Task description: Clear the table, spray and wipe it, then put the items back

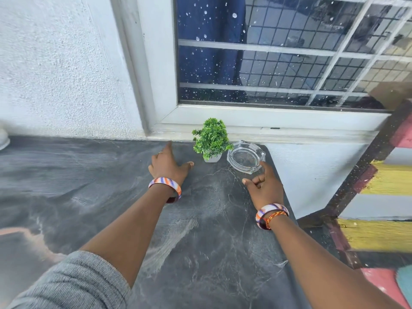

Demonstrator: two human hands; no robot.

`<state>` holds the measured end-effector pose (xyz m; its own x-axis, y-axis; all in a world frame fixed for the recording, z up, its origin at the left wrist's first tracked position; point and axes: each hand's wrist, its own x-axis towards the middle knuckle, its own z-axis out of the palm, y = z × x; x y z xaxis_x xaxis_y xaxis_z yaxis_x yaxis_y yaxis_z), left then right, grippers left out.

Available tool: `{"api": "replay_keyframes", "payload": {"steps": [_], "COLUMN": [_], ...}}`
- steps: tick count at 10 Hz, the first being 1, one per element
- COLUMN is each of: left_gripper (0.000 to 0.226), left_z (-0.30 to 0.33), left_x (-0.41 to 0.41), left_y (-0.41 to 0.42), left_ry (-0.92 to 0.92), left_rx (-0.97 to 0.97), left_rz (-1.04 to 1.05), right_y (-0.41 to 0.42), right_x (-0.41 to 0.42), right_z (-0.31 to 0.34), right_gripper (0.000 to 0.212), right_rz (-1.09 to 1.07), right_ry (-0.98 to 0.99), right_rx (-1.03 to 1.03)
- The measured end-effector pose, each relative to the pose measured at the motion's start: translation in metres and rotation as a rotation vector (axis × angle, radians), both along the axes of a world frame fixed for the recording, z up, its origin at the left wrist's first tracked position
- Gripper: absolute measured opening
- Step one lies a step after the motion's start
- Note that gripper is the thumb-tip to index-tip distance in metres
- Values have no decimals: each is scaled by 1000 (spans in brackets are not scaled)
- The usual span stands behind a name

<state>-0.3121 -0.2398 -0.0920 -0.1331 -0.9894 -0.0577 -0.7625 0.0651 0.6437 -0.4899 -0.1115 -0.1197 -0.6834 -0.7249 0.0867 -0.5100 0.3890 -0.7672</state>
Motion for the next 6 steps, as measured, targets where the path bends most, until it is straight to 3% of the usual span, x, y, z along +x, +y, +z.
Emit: {"api": "replay_keyframes", "payload": {"steps": [2, 4, 6], "left_gripper": [52, 40, 34], "left_z": [-1, -4, -10], "left_x": [34, 71, 112], "left_y": [56, 99, 124], "left_ry": [-87, -234, -349], "left_rx": [-52, -133, -201], "left_rz": [-62, -283, -430], "right_y": [37, 77, 101], "right_x": [34, 86, 135], "right_z": [7, 6, 8], "right_gripper": [52, 36, 47], "right_rz": [8, 131, 255], "right_ry": [-8, 225, 379], "right_rx": [48, 256, 489]}}
